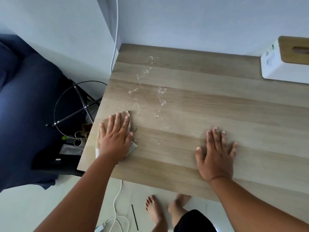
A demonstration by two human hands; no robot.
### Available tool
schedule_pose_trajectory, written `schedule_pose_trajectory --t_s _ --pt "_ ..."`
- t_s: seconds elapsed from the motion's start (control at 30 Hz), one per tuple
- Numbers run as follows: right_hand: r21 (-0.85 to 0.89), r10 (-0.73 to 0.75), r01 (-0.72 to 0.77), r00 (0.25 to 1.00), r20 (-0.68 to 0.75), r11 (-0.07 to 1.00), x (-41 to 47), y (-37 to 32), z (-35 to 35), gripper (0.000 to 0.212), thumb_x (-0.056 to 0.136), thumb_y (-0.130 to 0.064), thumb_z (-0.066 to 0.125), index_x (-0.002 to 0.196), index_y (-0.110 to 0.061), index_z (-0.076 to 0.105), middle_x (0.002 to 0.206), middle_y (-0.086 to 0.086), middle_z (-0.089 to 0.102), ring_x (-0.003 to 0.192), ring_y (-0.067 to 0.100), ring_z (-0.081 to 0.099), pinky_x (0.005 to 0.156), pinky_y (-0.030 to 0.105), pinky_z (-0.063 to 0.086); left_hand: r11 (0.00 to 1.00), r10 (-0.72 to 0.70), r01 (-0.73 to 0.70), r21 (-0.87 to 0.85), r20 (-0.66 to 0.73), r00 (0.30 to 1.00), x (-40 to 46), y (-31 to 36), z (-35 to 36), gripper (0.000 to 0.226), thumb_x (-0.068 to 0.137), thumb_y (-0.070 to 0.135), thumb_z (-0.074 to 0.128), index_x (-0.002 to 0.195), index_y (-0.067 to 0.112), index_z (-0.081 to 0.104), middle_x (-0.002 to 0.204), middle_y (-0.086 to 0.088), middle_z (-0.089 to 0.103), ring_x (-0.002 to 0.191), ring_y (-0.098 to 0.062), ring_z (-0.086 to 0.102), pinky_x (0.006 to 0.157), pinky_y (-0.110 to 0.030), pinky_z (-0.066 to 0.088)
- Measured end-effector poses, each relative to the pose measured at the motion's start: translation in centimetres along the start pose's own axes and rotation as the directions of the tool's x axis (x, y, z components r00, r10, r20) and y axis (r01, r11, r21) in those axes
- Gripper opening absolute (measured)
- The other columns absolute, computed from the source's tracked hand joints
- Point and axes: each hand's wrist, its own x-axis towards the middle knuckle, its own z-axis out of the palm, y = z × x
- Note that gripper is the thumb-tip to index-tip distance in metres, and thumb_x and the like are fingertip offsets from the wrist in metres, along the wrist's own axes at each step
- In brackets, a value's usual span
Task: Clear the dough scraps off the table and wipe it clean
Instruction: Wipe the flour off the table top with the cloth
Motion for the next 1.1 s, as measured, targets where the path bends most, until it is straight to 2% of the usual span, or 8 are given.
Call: schedule_pose_trajectory --t_s 0.17,0.3,0.5,0.63,0.77,0.93,1.03,1.1 --pt "-0.006 -0.004 0.004 1.000 0.011 1.000 0.0 0.1 0.1 0.079 0.091 -0.056 0.034 0.161 -0.020 0.031 0.172 0.000 0.016 0.160 0.025 0.006 0.124 0.065 0.004 0.978 0.207 -0.208 -0.003 -0.074 0.976 -3.6 1.1 2.0 0.067 0.103 0.049 0.034 0.164 0.025 0.019 0.174 -0.001 0.003 0.160 -0.023 -0.006 0.128 -0.056 0.004" --pt "-0.009 -0.007 0.007 1.000 0.011 1.000 0.0 0.3 0.3 0.078 0.092 -0.056 0.034 0.161 -0.021 0.030 0.172 0.000 0.015 0.160 0.024 0.005 0.124 0.064 0.004 0.958 0.284 -0.280 0.052 -0.081 0.955 -6.3 -2.4 2.4 0.068 0.104 0.055 0.034 0.164 0.028 0.019 0.174 0.002 0.006 0.160 -0.025 0.003 0.127 -0.056 0.009" --pt "0.001 -0.009 0.009 1.000 -0.019 1.000 -0.1 0.2 0.3 0.078 0.090 -0.056 0.036 0.160 -0.019 0.034 0.171 0.003 0.021 0.159 0.027 0.011 0.124 0.065 0.007 1.000 0.023 -0.023 0.009 -0.015 1.000 -3.3 -4.3 0.2 0.069 0.098 0.061 0.025 0.162 0.043 0.005 0.172 0.008 -0.009 0.158 -0.018 -0.018 0.126 -0.060 -0.003" --pt "-0.015 -0.009 0.009 1.000 -0.009 1.000 0.0 0.2 0.4 0.079 0.091 -0.055 0.036 0.160 -0.020 0.033 0.171 0.002 0.019 0.159 0.028 0.010 0.124 0.065 0.006 0.999 -0.033 0.032 -0.013 -0.017 0.999 -0.3 -1.8 0.0 0.069 0.098 0.058 0.023 0.163 0.042 0.006 0.172 0.005 -0.010 0.157 -0.019 -0.022 0.125 -0.060 -0.008" --pt "-0.017 -0.014 0.013 0.999 -0.029 1.000 -0.1 0.2 0.5 0.078 0.091 -0.054 0.037 0.159 -0.019 0.034 0.171 0.002 0.021 0.159 0.028 0.012 0.124 0.065 0.006 0.995 0.100 -0.099 0.020 -0.016 0.995 0.4 2.5 0.5 0.068 0.102 0.054 0.020 0.164 0.035 0.000 0.172 0.003 -0.013 0.157 -0.020 -0.023 0.127 -0.057 -0.007" --pt "-0.017 -0.015 0.015 0.999 -0.030 1.000 -0.1 0.2 0.5 0.077 0.091 -0.055 0.035 0.159 -0.018 0.034 0.171 0.002 0.021 0.159 0.028 0.012 0.124 0.065 0.007 0.947 0.319 -0.320 -0.010 -0.066 0.946 -3.5 9.3 2.8 0.074 0.098 0.046 0.040 0.165 0.026 0.015 0.173 -0.002 0.003 0.160 -0.026 -0.006 0.126 -0.061 0.008" --pt "-0.004 -0.017 0.016 0.999 -0.034 1.000 0.0 0.3 0.5 0.078 0.091 -0.055 0.035 0.160 -0.018 0.034 0.171 0.002 0.020 0.159 0.027 0.011 0.124 0.065 0.006 0.910 0.412 -0.414 -0.024 -0.066 0.909 -6.8 8.9 3.7 0.074 0.097 0.042 0.047 0.164 0.025 0.020 0.173 0.001 0.009 0.160 -0.025 0.005 0.123 -0.062 0.018" --pt "-0.001 -0.014 0.014 0.999 -0.030 1.000 0.0 0.3 0.4 0.078 0.091 -0.055 0.035 0.159 -0.019 0.034 0.171 0.002 0.020 0.159 0.027 0.011 0.124 0.066 0.007 0.916 0.399 -0.400 -0.013 -0.060 0.915 -7.6 6.2 3.5 0.073 0.099 0.043 0.044 0.165 0.027 0.016 0.174 0.003 0.007 0.160 -0.023 0.004 0.124 -0.061 0.018"
